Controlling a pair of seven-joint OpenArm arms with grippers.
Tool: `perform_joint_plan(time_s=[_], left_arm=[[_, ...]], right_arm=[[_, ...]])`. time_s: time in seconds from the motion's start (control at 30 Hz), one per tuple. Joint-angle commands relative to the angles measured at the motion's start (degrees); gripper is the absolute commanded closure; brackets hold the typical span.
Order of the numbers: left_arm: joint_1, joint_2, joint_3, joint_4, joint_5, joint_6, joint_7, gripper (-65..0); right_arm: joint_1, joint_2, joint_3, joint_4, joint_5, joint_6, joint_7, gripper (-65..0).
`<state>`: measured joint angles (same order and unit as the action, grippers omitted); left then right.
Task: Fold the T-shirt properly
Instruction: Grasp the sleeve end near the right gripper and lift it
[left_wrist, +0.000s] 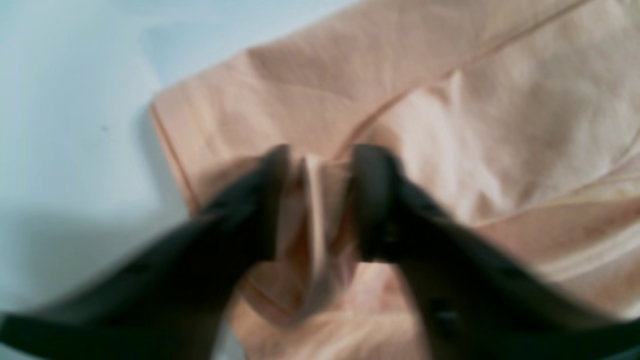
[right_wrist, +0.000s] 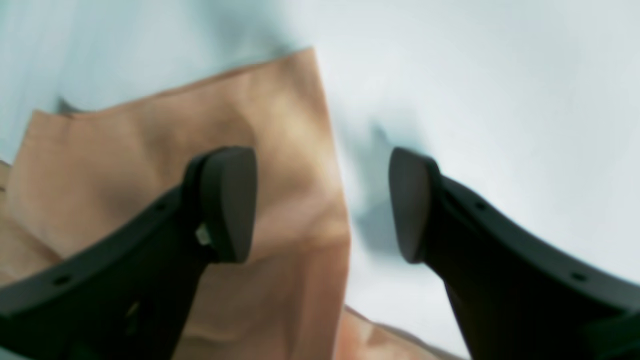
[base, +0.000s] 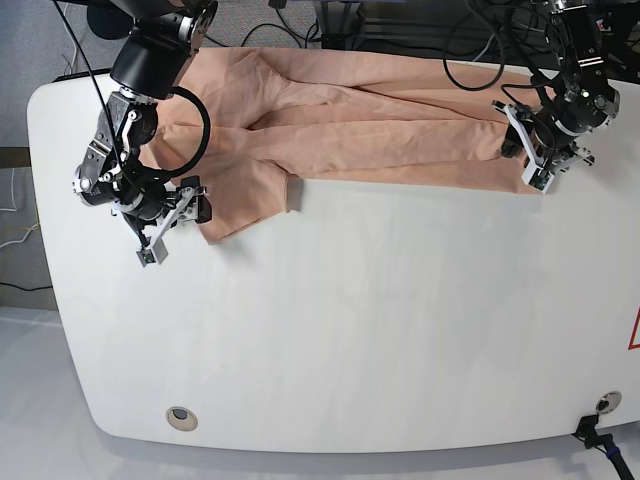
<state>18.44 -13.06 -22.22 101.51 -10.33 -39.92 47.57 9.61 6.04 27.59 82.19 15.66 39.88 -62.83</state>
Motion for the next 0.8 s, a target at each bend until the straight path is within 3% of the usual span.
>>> perform_joint_plan(time_s=[0.0,0.33,0.43,0.7,0.77], left_arm=[[0.1,-0.7,-0.3,1.1,-0.5,-0.1,-0.8,-27.1],[-0.3,-1.4,-0.5,1.1,3.0,-0.1,-0.8,-27.2],[-0.3,-1.4,-0.5,1.2,3.0,-0.1,-0.8,-27.2],[-0.3,-1.4,-0.5,1.2,2.9,-0.1,-0.8,-27.2],[-0.3,-1.4,-0.5,1.2,2.9,-0.1,-0.8,-27.2]], right_arm=[[2.1,0.6,0.1,-0.6,1.1,0.1,1.2,-40.5],[2.7,0.2,0.1,-3.3,1.2,0.1,1.2,-40.4],[1.7,0.0,-3.0,-3.3,1.2,0.1,0.9,-40.2],[-0.9,-3.1,-5.8,-2.8,1.2,0.1,0.9,-40.0],[-1.0,-3.2,-5.7,-2.8,1.2,0.1,0.9,-35.5]])
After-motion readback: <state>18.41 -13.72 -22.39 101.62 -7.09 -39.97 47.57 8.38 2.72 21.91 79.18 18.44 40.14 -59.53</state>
